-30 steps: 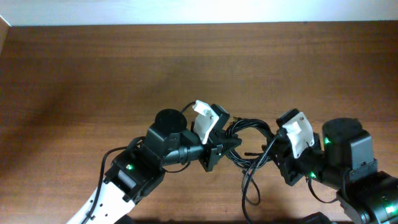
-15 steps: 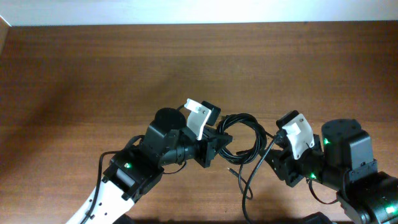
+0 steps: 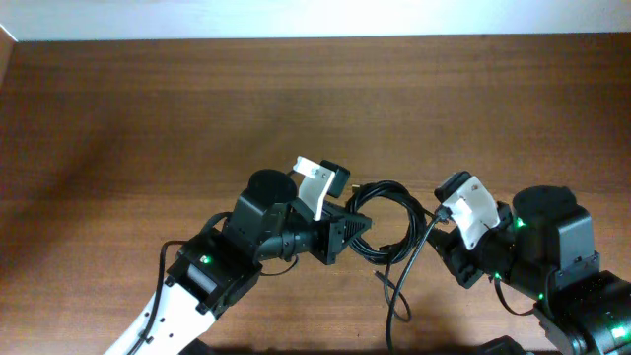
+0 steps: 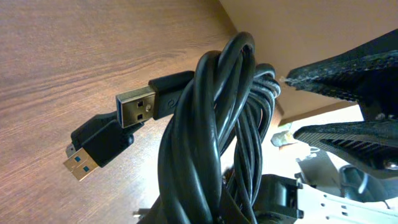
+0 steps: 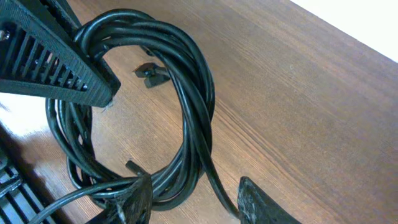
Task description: Untangle cables
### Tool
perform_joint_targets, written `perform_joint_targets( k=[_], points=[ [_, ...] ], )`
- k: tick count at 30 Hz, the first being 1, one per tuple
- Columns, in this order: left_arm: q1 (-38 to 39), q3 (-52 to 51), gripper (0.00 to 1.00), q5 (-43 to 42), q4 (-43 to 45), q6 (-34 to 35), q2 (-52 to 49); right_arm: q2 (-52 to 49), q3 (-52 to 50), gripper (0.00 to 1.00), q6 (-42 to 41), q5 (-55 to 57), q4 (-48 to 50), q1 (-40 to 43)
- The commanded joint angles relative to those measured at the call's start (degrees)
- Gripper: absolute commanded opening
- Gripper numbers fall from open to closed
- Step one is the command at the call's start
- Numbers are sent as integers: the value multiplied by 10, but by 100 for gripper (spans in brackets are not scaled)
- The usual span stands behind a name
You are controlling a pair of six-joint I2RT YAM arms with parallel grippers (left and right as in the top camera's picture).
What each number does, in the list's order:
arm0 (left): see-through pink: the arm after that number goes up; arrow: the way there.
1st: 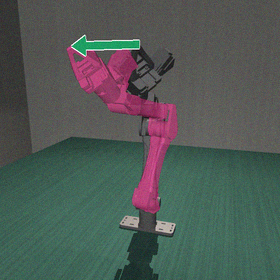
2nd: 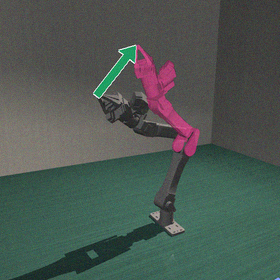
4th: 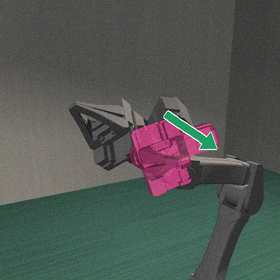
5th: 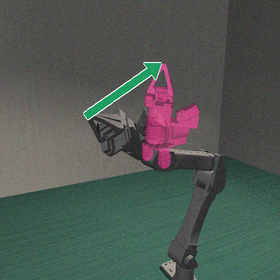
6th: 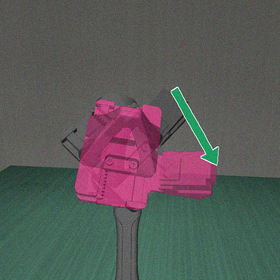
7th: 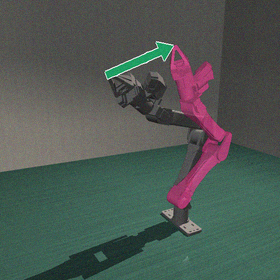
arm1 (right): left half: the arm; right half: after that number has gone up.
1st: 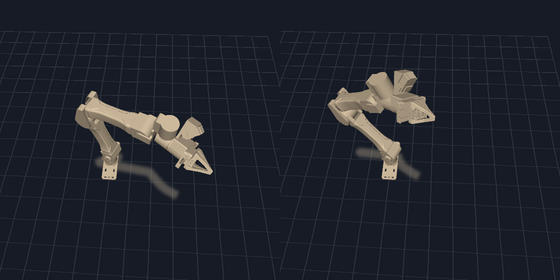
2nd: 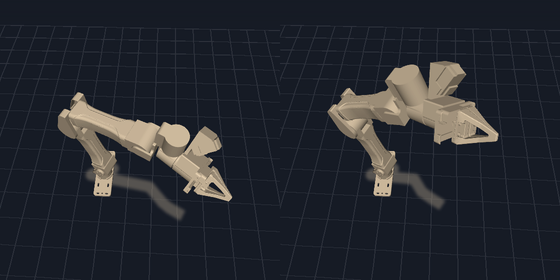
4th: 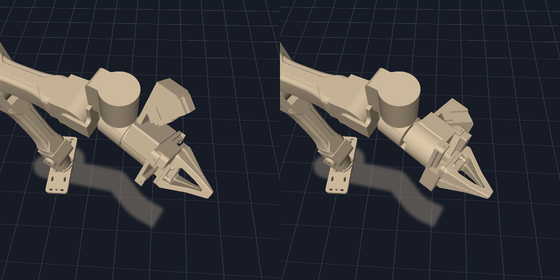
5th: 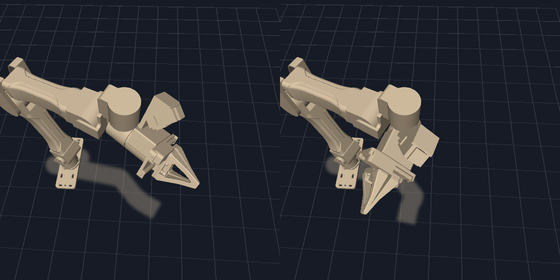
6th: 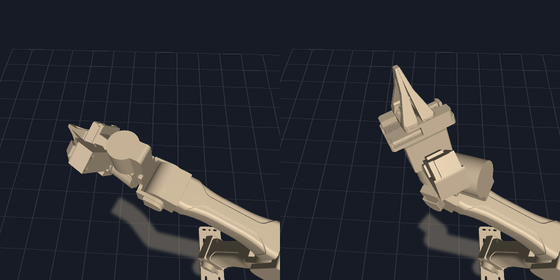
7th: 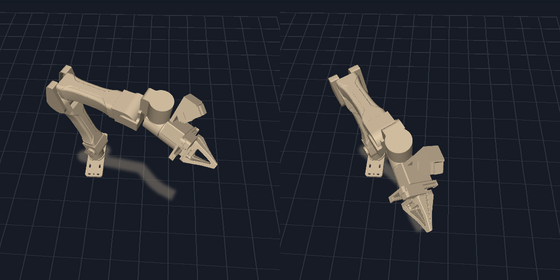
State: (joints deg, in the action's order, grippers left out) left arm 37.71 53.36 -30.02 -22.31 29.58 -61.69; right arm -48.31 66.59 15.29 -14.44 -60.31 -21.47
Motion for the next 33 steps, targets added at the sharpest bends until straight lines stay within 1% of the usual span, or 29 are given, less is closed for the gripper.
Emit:
perform_joint_targets(
  k=[1,4,6,7,10,12,14,16,19,22,26,28,33],
  points=[
    [19,7,0,-21,31,37,1,3,5,42,10,-5,2,-3],
    [35,7,0,-21,53,37,1,0,5,38,10,-5,1,-3],
    [38,7,0,-21,56,37,1,-4,5,20,10,-5,1,-3],
    [38,7,0,-21,55,37,1,-5,5,4,10,-5,-1,-3],
    [38,7,0,-18,56,37,1,-5,5,4,10,-6,-5,-3],
    [38,7,0,1,56,39,2,-5,5,4,10,-7,-16,-3],
    [38,7,0,30,61,57,2,-5,5,4,10,-23,-35,-3],
    [38,7,0,75,64,58,2,-5,5,4,11,-63,-45,-3],
    [38,7,0,133,64,58,2,-5,5,4,56,-154,-67,-3],
    [29,7,0,200,63,58,2,-3,5,4,60,-165,-86,-3],
    [-15,7,0,199,49,58,2,13,5,4,87,-205,-91,-3],
    [-37,7,0,184,19,58,2,25,5,4,87,-205,-87,-3],
    [-43,7,0,176,-27,58,1,58,5,4,84,-209,-56,-3]
  ],
)
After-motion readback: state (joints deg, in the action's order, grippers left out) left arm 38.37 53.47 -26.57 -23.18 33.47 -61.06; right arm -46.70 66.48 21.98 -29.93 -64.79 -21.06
